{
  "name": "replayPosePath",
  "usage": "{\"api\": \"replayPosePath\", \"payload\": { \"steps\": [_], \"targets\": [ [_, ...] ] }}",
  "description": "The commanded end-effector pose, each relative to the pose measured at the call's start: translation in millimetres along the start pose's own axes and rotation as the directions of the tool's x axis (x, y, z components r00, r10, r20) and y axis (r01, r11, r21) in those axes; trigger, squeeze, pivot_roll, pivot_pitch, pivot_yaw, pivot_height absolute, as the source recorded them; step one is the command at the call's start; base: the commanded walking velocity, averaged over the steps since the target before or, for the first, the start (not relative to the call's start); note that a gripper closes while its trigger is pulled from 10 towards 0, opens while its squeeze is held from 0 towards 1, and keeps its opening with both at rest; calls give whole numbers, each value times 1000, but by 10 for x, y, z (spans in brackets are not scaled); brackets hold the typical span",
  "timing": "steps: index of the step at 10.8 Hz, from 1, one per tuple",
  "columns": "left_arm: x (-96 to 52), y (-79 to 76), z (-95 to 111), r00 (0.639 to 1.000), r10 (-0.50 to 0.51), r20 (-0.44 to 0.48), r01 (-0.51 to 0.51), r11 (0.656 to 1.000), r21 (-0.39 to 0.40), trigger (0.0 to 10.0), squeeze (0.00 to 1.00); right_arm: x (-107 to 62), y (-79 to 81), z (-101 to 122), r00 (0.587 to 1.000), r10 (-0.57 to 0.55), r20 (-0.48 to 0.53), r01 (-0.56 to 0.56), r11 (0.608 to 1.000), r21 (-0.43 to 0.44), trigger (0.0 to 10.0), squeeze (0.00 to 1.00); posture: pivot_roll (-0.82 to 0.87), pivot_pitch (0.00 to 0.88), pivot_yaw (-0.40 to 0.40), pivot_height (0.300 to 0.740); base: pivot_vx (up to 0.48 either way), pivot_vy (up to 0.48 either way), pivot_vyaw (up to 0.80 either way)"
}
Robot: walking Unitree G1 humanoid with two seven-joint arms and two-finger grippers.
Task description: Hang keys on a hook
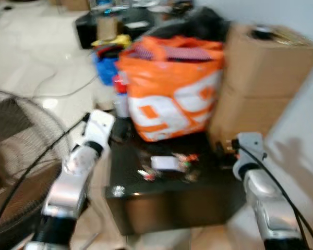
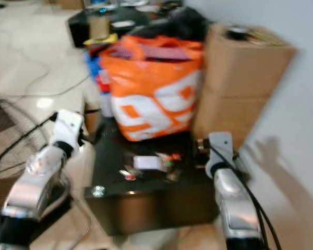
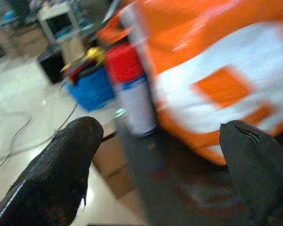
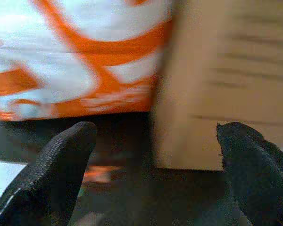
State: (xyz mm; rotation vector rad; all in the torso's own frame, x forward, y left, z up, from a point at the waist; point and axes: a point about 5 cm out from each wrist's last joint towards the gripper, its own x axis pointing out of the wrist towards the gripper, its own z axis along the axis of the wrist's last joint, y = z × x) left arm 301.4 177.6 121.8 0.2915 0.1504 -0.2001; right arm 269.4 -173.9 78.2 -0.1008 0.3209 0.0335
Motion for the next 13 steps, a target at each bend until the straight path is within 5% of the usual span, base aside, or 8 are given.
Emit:
{"api": "replayPosePath", "payload": {
  "steps": [1, 8, 13],
  "targets": [
    [47, -53, 91, 999, -22, 27, 22, 1000, -3, 10000, 94, 12, -3, 95, 999, 11, 31, -11, 1000, -10, 10000, 1000, -54, 0, -9, 740, 311, 0, 0],
    [-67, -166, -42, 998, -52, 34, 52, 999, -2, 10000, 63, -116, 90, -79, 999, 33, -9, -33, 998, -44, 10000, 1000, -82, 0, 14, 740, 126, 0, 0],
    [-205, -351, -189, 993, -117, 15, 117, 993, 25, 10000, 63, -80, 118, -189, 991, 119, -56, -123, 990, -75, 10000, 1000, -57, 0, -10, 740, 0, -351, 480]
  ]
}}
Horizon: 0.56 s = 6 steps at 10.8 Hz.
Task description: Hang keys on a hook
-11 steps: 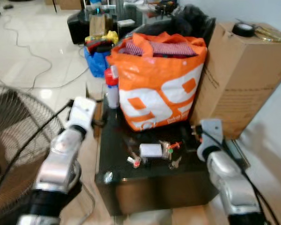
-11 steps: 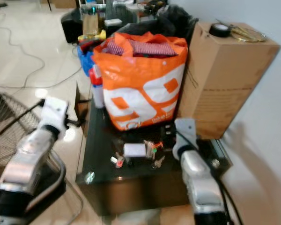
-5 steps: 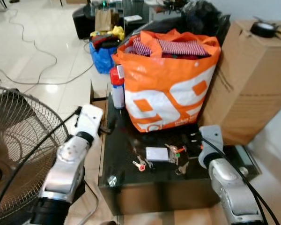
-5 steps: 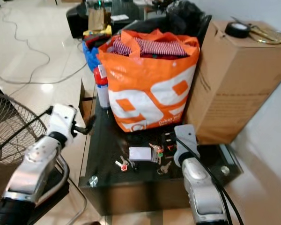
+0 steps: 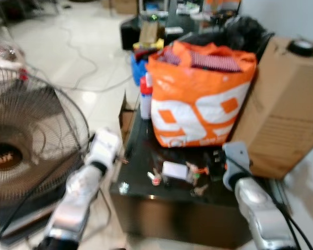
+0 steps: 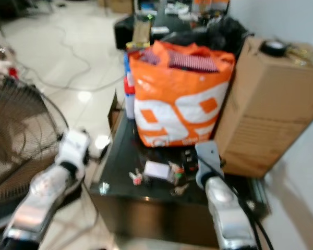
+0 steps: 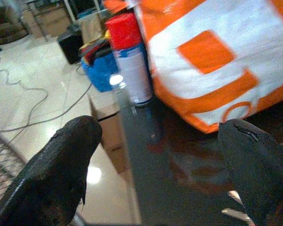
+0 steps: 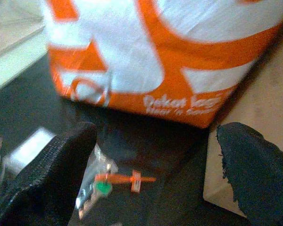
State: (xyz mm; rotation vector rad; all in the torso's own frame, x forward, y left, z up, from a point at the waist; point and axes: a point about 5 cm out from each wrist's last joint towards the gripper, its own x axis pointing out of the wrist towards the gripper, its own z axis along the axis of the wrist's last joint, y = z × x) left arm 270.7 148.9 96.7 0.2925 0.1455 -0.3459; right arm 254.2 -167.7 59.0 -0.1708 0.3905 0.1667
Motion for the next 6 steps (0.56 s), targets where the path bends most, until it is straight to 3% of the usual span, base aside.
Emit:
{"api": "replayPosePath", "payload": {
  "steps": [1, 4, 6],
  "targets": [
    [-31, 61, -10, 1000, -7, -4, 7, 1000, 27, 10000, 63, 39, 100, 31, 999, 52, 6, -51, 998, -23, 10000, 1000, -48, 0, -16, 740, 0, 0, 0],
    [-212, 196, -117, 999, 29, -45, -30, 1000, -8, 10000, 75, 83, 272, -70, 991, 126, -40, -125, 992, 37, 10000, 1000, 27, 0, -67, 740, 0, 0, 0],
    [-277, 239, -109, 998, -20, -62, 19, 999, -31, 10000, 63, 213, 442, -148, 975, 205, -92, -201, 978, 48, 10000, 1000, 47, 0, -86, 740, 0, 0, 0]
  ]
}}
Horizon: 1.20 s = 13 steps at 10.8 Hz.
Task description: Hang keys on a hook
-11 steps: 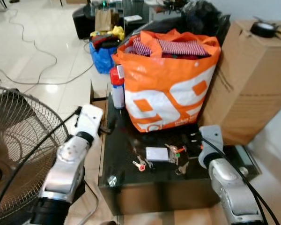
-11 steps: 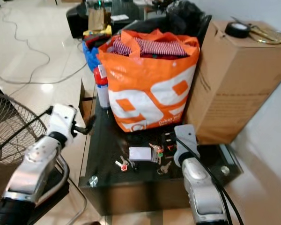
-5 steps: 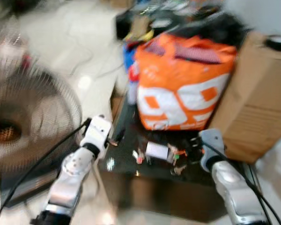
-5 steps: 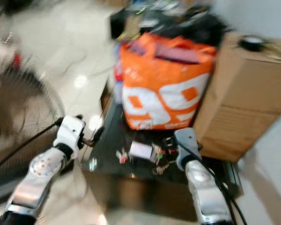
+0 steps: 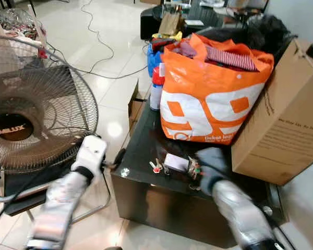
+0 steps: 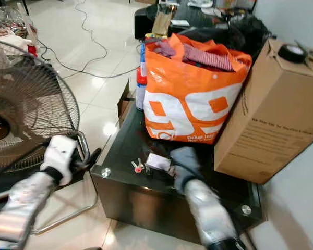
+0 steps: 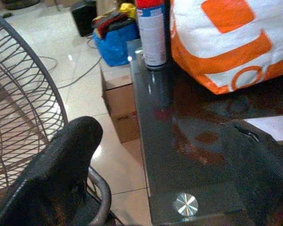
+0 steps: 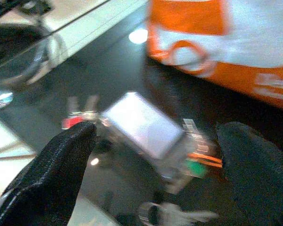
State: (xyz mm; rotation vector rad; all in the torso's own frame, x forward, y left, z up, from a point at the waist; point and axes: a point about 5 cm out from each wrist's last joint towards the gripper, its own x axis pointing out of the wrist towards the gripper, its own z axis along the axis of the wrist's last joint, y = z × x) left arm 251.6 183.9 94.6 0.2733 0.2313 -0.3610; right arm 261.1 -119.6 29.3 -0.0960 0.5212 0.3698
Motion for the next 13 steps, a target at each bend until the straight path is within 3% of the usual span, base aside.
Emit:
{"api": "replayPosePath", "payload": {
  "steps": [1, 2, 3, 4, 8, 10, 11, 12, 13],
  "targets": [
    [-32, -48, -15, 998, -62, -15, 62, 998, -10, 10000, 55, 43, -1, -62, 999, 19, -30, -19, 1000, -14, 10000, 561, 41, 0, -84, 740, 0, 0, 0],
    [-69, -151, -82, 980, -187, -68, 187, 982, -7, 10000, 35, 79, 7, -131, 994, 66, -91, -72, 996, -60, 10000, 0, 18, 0, -59, 740, 0, 0, 0],
    [-73, -193, -86, 968, -236, -83, 235, 972, -17, 10000, 27, 96, -17, -138, 992, 64, -111, -74, 993, -88, 10000, 0, -4, 0, -39, 740, 0, 0, 0],
    [-79, -251, -101, 929, -348, -127, 349, 937, -11, 10000, 0, 114, -53, -158, 981, 108, -162, -122, 989, -80, 10000, 0, 4, 0, -52, 740, 0, 0, 0],
    [-52, -225, -61, 923, -361, -135, 366, 931, 11, 10000, 0, 160, -180, -184, 962, 127, -240, -169, 973, -160, 10000, 0, 18, 0, -73, 740, 0, 0, 0],
    [-40, -244, -47, 921, -366, -133, 370, 929, 7, 10000, 0, 168, -272, -300, 942, 80, -326, -177, 943, -281, 10000, 0, 23, 0, -80, 740, 0, 0, 0],
    [-46, -234, -51, 918, -372, -135, 376, 926, 8, 10000, 0, 192, -291, -295, 942, 56, -330, -159, 943, -292, 8824, 0, 26, 0, -82, 740, 0, 0, 0],
    [-45, -236, -48, 916, -377, -136, 382, 924, 10, 10000, 0, 205, -308, -305, 941, 33, -338, -154, 929, -336, 4588, 0, 26, 0, -81, 740, 0, 0, 0],
    [-42, -234, -40, 915, -381, -136, 386, 922, 13, 10000, 0, 210, -341, -335, 934, -5, -356, -139, 916, -375, 1255, 0, 27, 0, -79, 740, 0, 0, 0]
  ]
}}
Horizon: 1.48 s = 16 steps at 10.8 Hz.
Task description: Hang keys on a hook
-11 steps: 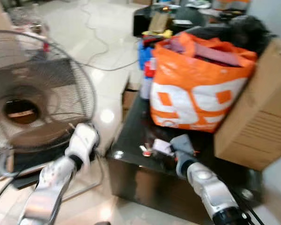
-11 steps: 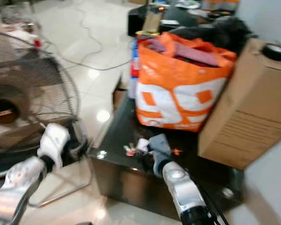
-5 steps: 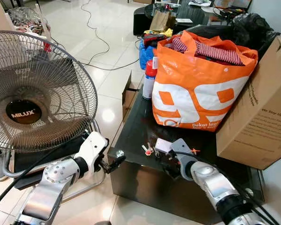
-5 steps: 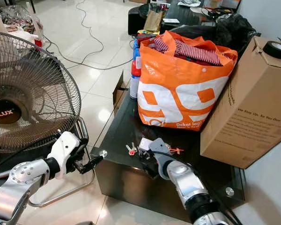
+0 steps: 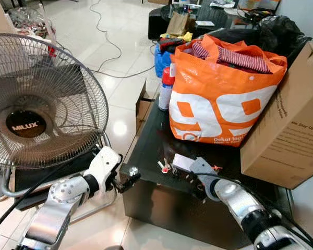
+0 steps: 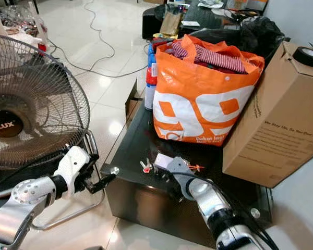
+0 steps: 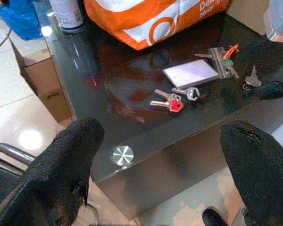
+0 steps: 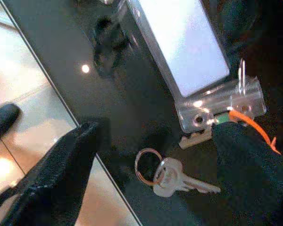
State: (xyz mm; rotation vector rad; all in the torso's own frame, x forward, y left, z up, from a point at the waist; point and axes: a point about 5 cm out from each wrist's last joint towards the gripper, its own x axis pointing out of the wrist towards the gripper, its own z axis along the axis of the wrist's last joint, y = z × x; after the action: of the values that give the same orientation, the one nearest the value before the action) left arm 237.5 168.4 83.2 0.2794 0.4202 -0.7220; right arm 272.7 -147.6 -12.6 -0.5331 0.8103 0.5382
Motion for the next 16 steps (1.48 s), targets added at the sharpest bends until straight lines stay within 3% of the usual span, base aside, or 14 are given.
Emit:
{"api": "replayPosePath", "payload": {
  "steps": [1, 5, 16],
  "targets": [
    [4, -13, 49, 1000, -16, 5, 16, 1000, 20, 10000, 0, 0, -55, -29, 999, -26, -22, 25, 999, -38, 0, 0, 27, 0, -78, 740, 0, 0, 0],
    [11, -17, 23, 1000, -29, -2, 29, 999, 21, 10000, 0, 28, -92, -183, 992, -47, -118, 29, 988, -152, 0, 0, 24, 0, -76, 740, 0, 0, 0],
    [20, -1, 74, 999, -47, 0, 47, 998, 28, 10000, 0, 69, -29, -246, 991, -45, -127, 29, 991, -129, 0, 0, 21, 0, -65, 740, 0, 0, 0]
  ]
}}
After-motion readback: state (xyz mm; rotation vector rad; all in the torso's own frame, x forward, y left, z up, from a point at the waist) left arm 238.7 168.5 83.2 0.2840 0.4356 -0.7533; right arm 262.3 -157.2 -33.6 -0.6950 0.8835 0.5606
